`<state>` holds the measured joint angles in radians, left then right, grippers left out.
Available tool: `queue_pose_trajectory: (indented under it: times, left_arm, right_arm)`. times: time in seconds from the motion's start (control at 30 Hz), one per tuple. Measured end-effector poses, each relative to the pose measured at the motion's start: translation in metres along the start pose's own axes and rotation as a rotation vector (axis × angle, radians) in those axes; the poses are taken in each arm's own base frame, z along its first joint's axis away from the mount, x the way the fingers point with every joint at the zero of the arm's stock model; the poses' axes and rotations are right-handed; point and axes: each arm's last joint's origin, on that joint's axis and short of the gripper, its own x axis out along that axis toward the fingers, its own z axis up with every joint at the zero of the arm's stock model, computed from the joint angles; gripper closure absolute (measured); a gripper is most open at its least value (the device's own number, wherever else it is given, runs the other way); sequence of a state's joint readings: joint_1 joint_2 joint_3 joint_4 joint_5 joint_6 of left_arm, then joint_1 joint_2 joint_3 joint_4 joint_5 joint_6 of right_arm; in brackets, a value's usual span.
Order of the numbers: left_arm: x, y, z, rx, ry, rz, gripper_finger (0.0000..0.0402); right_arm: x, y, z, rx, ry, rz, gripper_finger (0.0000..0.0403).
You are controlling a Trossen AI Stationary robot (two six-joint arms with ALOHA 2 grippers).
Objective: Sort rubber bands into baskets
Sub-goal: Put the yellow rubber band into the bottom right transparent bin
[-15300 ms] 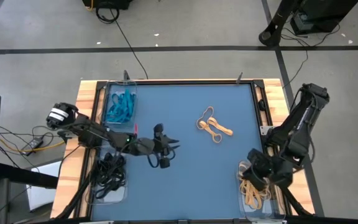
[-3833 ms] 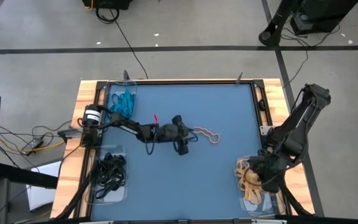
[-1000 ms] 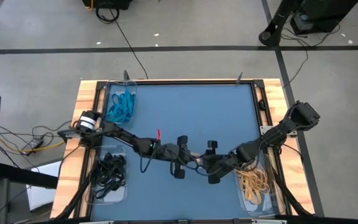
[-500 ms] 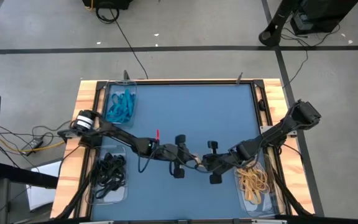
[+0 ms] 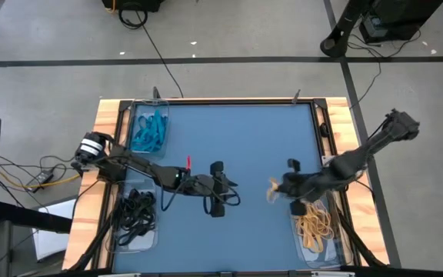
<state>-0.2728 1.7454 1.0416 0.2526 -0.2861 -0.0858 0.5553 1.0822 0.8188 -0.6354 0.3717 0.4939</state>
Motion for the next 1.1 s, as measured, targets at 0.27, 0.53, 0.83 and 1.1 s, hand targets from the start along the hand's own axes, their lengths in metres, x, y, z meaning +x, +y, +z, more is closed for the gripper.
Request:
queue_pose_trajectory:
  times: [0.27, 0.53, 0.83, 1.1]
  left_arm:
    - [-0.011, -0.018, 0.008, 0.037, -0.064, -0.002, 0.027]
    - [-0.019, -0.024, 0.013, 0.054, -0.091, 0.009, 0.028]
    - [-0.02, -0.027, 0.011, 0.059, -0.081, 0.006, 0.028]
    - [-0.021, -0.028, 0.009, 0.068, -0.062, 0.044, 0.0281]
  right_arm:
    - [-0.067, -0.017, -0.02, 0.08, -0.01, 0.261, 0.0399]
    - [-0.095, -0.025, -0.037, 0.144, 0.075, 0.457, 0.0398]
    - [-0.103, -0.013, -0.047, 0.178, 0.231, 0.606, 0.0398]
    - [-0.098, 0.006, -0.055, 0.225, 0.37, 0.595, 0.0399]
